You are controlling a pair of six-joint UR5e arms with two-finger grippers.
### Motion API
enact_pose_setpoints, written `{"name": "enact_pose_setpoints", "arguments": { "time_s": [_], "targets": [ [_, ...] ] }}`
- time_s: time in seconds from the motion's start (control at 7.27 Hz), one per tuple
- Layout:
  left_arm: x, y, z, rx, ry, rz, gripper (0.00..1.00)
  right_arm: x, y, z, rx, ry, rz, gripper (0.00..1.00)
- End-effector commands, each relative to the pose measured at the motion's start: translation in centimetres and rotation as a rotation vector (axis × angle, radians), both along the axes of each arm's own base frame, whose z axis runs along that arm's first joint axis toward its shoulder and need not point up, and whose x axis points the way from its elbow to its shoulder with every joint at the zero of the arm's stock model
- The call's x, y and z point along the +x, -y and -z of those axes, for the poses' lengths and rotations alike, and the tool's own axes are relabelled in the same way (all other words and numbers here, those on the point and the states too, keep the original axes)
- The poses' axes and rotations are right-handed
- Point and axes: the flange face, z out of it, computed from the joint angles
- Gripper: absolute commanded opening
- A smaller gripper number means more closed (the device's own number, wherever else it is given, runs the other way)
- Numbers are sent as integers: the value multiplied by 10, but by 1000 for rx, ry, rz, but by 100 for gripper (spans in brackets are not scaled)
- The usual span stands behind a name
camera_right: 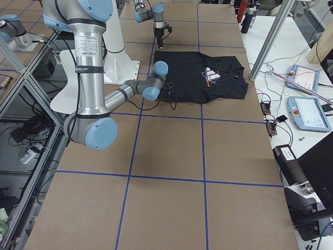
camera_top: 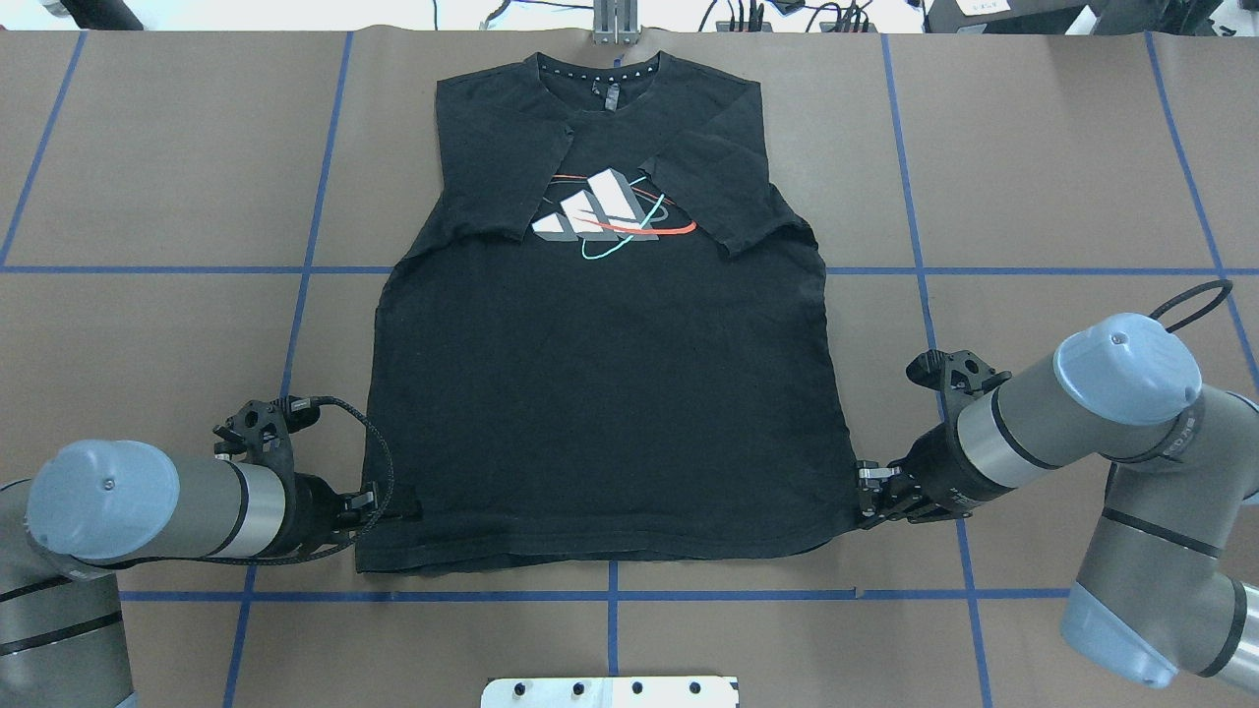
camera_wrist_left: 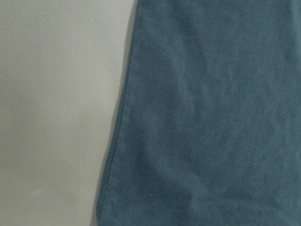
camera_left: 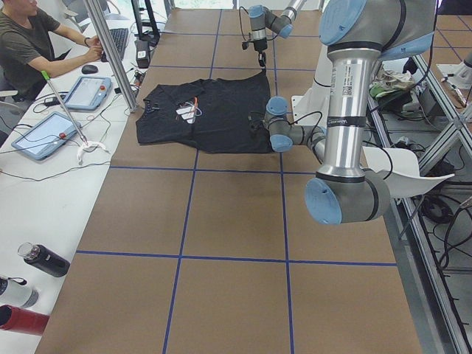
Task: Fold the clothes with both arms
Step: 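Move left gripper down the shirt's side edge to the hem corner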
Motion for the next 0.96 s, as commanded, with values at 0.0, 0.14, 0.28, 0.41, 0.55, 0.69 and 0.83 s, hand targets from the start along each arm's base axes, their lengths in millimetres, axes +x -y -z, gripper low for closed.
{"name": "enact_pose_setpoints", "arguments": {
  "time_s": [0.0, 0.14, 0.28, 0.41, 0.55, 0.69, 0.83],
  "targets": [
    [4, -6, -4, -4, 13, -14, 100, 1, 1, 0, 0, 0, -3, 0],
    [8, -11, -3, -3, 10, -25, 100, 1, 1, -1, -1, -2, -3, 0],
    [15, -19, -2, -6, 19, -42, 100, 1, 1, -1, -2, -1, -2, 0],
    [17, -20, -2, -4, 34, -35, 100, 1, 1, -2, -1, -2, -1, 0],
    [17, -20, -3, -3, 36, -34, 99, 2, 2, -1, 0, -1, -4, 0],
    [17, -20, -3, -3, 36, -34, 98, 4, 4, 0, -5, 4, -2, 0],
    [18, -20, -2, -3, 35, -34, 90, 8, 7, 1, -14, 9, 1, 0]
  ]
}}
